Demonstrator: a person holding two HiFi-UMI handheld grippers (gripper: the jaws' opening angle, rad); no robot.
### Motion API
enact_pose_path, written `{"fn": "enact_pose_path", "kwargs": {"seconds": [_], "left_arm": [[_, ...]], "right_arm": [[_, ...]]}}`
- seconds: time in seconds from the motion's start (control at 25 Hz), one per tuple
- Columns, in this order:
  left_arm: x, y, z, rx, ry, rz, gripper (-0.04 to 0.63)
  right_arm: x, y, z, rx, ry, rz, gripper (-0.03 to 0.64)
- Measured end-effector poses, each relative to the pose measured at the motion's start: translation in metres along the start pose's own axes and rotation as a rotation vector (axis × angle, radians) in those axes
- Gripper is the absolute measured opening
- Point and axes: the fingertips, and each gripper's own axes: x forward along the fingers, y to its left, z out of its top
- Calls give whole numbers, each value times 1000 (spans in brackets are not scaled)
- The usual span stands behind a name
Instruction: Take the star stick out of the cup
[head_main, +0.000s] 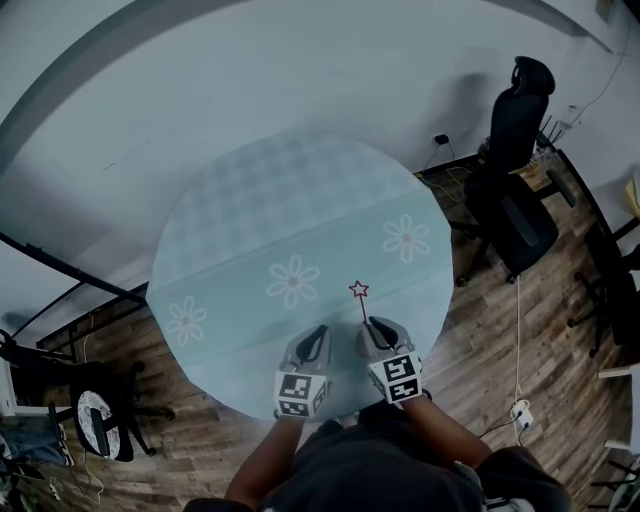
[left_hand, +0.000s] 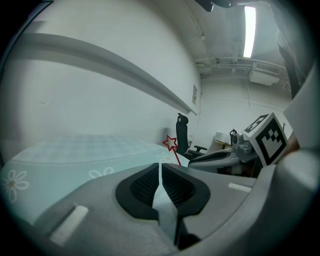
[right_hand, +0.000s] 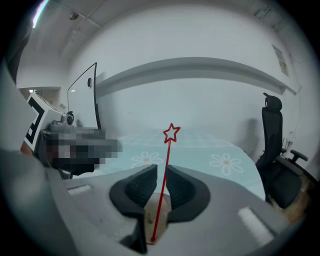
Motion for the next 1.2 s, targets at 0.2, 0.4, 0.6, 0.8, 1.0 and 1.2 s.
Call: {"fn": "enact_pose_path", "kwargs": {"seconds": [0.2, 0.4, 0.6, 0.8, 1.0, 1.2], "left_arm": [[4, 5, -5, -11, 18, 23, 21], [7, 7, -7, -20, 23, 37, 22], [8, 10, -9, -35, 26, 49, 23], [7, 12, -8, -37, 20, 50, 21], [5, 11, -10, -42, 26, 53, 21], [2, 6, -8, -36, 19, 44, 21]], "right_arm": [[14, -3, -6, -8, 34, 24, 43], [23, -7, -10, -7, 62, 20, 44], [26, -8, -10, -13, 71, 37, 44], [26, -11, -10, -2, 69, 44, 36], [22, -13, -7, 13, 49, 61, 20], [18, -12, -4, 9, 32, 47, 20]]}}
